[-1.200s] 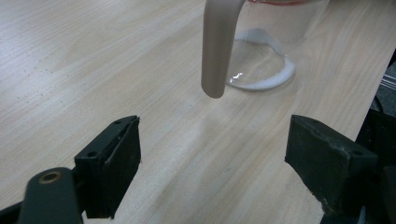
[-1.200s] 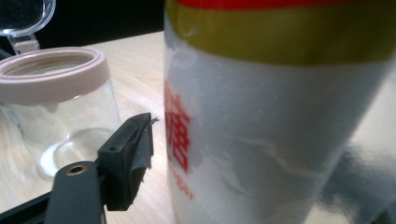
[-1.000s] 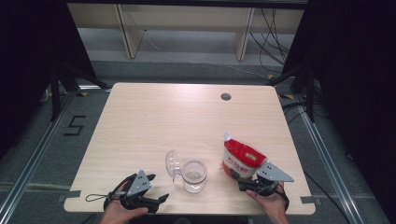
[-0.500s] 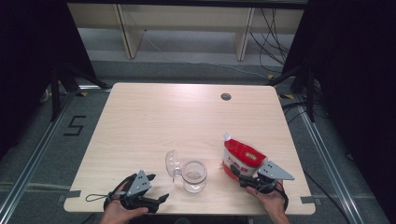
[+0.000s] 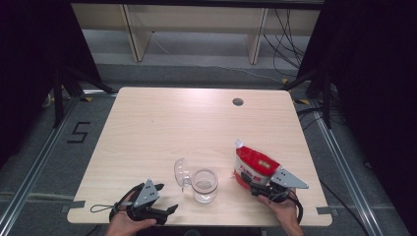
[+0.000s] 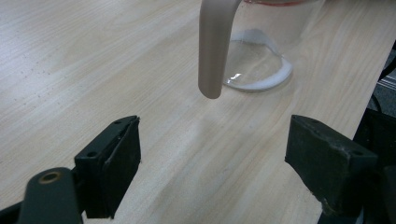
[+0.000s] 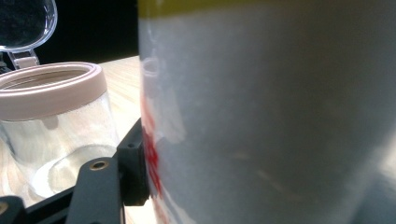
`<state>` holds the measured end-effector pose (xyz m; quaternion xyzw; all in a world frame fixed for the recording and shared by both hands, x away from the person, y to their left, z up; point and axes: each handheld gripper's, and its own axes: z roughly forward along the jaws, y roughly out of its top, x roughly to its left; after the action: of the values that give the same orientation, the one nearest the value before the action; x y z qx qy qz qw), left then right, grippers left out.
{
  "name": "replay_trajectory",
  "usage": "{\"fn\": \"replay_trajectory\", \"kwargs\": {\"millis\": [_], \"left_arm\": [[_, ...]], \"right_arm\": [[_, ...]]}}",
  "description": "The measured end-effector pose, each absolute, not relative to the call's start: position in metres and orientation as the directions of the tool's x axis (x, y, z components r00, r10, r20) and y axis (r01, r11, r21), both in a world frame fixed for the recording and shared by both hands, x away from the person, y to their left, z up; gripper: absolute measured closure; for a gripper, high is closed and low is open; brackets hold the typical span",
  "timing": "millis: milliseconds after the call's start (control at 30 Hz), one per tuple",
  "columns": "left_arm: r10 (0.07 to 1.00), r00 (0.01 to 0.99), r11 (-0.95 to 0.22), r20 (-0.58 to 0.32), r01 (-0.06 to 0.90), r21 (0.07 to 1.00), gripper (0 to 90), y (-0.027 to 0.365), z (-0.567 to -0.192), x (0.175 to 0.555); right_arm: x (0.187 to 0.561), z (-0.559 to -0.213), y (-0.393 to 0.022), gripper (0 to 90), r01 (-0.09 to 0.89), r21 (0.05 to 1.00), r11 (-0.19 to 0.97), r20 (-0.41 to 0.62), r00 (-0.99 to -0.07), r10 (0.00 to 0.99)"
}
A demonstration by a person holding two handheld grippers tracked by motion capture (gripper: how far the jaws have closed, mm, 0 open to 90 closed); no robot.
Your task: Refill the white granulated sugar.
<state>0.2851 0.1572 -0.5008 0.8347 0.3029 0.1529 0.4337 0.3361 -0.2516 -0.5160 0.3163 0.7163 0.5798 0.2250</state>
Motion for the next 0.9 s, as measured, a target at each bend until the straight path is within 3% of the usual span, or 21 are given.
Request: {"fn": "replay_trajectory", "kwargs": {"millis": [200,300,733,800,900], "left_arm": [[0.632,0.775,-0.446,-0.012,0.376,0.812,17.8,0.1576,-0.5001,0.2853],[0.627,0.779,-0.454,-0.011,0.377,0.808,17.8,0.1579,-0.4993,0.2847],[0.634,0.773,-0.451,-0.004,0.374,0.811,17.8,0.1589,-0.4999,0.2852],[0.635,0.772,-0.450,-0.003,0.372,0.812,17.8,0.1590,-0.5000,0.2853],[0.646,0.763,-0.437,0.004,0.365,0.822,18.2,0.1595,-0.5000,0.2863]], "right_arm": [[0.3365,-0.5169,-0.2501,38.6,0.194,0.976,0.102,0.067,-0.708,0.703],[0.3396,-0.5175,-0.2497,42.3,0.150,0.980,0.131,0.019,-0.722,0.692],[0.3364,-0.5140,-0.2477,45.9,0.170,0.974,0.151,0.013,-0.703,0.711],[0.3339,-0.5128,-0.2450,46.2,0.192,0.974,0.123,0.049,-0.705,0.707],[0.3355,-0.5111,-0.2456,46.7,0.176,0.972,0.154,0.016,-0.709,0.706]]}}
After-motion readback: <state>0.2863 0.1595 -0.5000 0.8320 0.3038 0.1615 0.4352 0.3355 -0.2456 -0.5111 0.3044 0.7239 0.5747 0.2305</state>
